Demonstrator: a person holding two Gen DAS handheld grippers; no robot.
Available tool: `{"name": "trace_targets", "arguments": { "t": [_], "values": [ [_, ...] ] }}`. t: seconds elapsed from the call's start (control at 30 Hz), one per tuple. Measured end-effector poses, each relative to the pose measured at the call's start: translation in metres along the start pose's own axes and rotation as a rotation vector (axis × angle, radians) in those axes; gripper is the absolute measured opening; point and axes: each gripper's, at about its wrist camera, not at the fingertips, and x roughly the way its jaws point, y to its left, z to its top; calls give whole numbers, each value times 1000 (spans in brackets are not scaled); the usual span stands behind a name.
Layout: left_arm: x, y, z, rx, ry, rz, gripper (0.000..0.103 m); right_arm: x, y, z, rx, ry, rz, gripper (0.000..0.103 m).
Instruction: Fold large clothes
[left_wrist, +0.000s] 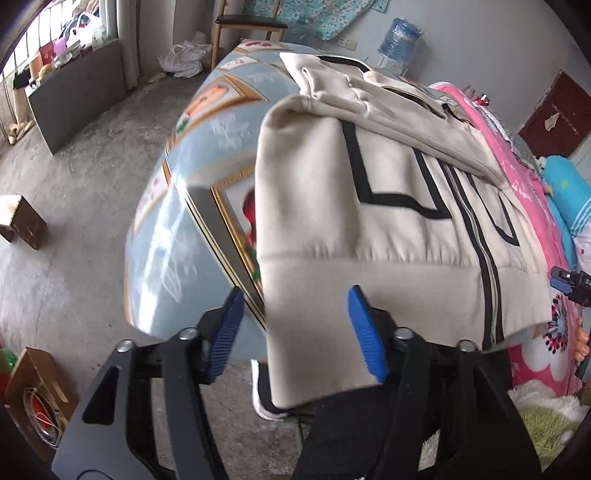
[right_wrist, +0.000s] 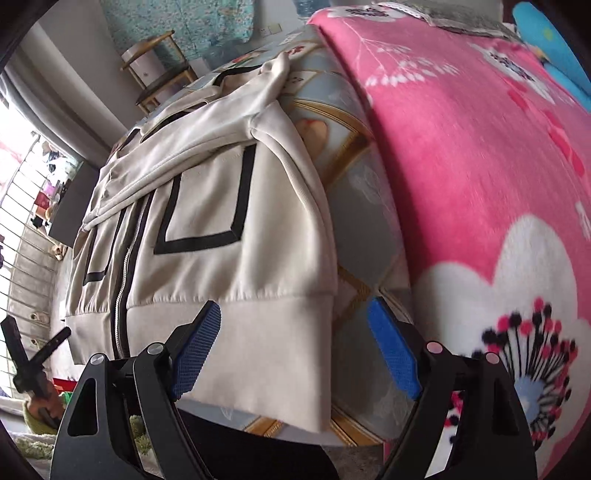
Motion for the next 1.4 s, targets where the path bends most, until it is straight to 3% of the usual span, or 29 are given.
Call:
{"name": "trace_targets", "arguments": {
  "t": [0.13, 0.4, 0.67, 0.8, 0.9, 0.97, 1.2, 1.4],
  "values": [
    [-2, 5, -14, -15, -22, -25, 33, 3, -12, -15, 53, 14, 43, 80],
    [-2, 12, -17, -71, 13, -67, 28, -3, -10, -38, 44, 5, 83, 79],
    [-5, 10, -22, -80, 14, -88, 23, -6, -13, -51, 48, 16, 66, 55],
    [0, 8, -21, -68, 40, -64, 23, -5, -14, -56, 56, 22, 62, 32],
    [-5, 2, -20, -28, 27, -46, 7, -8, -13, -56, 44, 12, 24, 10],
    [-14, -2, -17, -20, 4, -60, 5, -14, -15, -56, 61, -2, 50, 7],
    [-58, -18, 18, 15, -129, -154, 4, -44, 1, -28, 24, -100, 101, 6],
    [-53, -25, 85, 23, -189, -156, 4, -43, 19, 40, -20, -197, 145, 6]
  ]
}}
